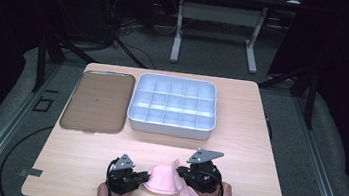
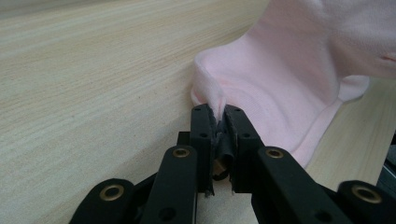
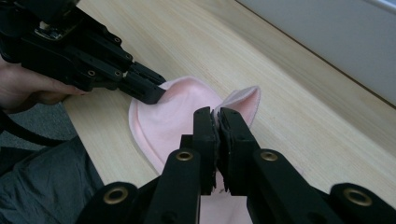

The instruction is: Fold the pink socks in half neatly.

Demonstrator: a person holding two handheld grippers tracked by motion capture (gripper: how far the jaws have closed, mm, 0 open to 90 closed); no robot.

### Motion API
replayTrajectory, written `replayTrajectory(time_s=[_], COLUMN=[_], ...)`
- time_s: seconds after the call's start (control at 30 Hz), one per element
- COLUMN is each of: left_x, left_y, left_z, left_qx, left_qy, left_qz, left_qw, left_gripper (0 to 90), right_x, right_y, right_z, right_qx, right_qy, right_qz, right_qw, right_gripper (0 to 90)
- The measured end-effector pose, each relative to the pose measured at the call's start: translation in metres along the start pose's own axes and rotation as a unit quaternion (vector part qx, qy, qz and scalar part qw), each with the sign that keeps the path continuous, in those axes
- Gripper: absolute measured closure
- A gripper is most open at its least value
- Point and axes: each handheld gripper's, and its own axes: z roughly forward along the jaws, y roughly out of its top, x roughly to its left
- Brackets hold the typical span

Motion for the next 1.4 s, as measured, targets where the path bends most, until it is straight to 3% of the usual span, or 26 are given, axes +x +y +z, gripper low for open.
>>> replayTrajectory(time_s=[0.33, 0.47, 0.83, 1.2, 1.4], left_x=[0.0, 0.0, 0.0, 0.0, 0.0], left_y=[0.0, 0.0, 0.0, 0.0, 0.0], left_z=[0.0, 0.0, 0.0, 0.0, 0.0], left_qx=[-0.001, -0.001, 0.0, 0.0, 0.0], left_qy=[0.0, 0.001, 0.0, 0.001, 0.001], left_qz=[0.0, 0.001, 0.0, -0.001, -0.001], left_qw=[1.0, 1.0, 1.0, 1.0, 1.0], left_gripper=[82.8, 82.7, 82.7, 82.7, 82.7], right_x=[0.007, 0.009, 0.018, 0.019, 0.022], right_y=[0.008, 0.013, 0.019, 0.022, 0.02], right_z=[0.004, 0.008, 0.032, 0.052, 0.066], right_qx=[-0.014, -0.007, 0.012, 0.023, 0.02], right_qy=[0.007, 0.012, 0.033, 0.044, 0.061], right_qz=[-0.003, -0.01, -0.018, -0.014, -0.015], right_qw=[0.9999, 0.9999, 0.9992, 0.9987, 0.9978], right_gripper=[85.6, 85.6, 85.6, 85.4, 77.4])
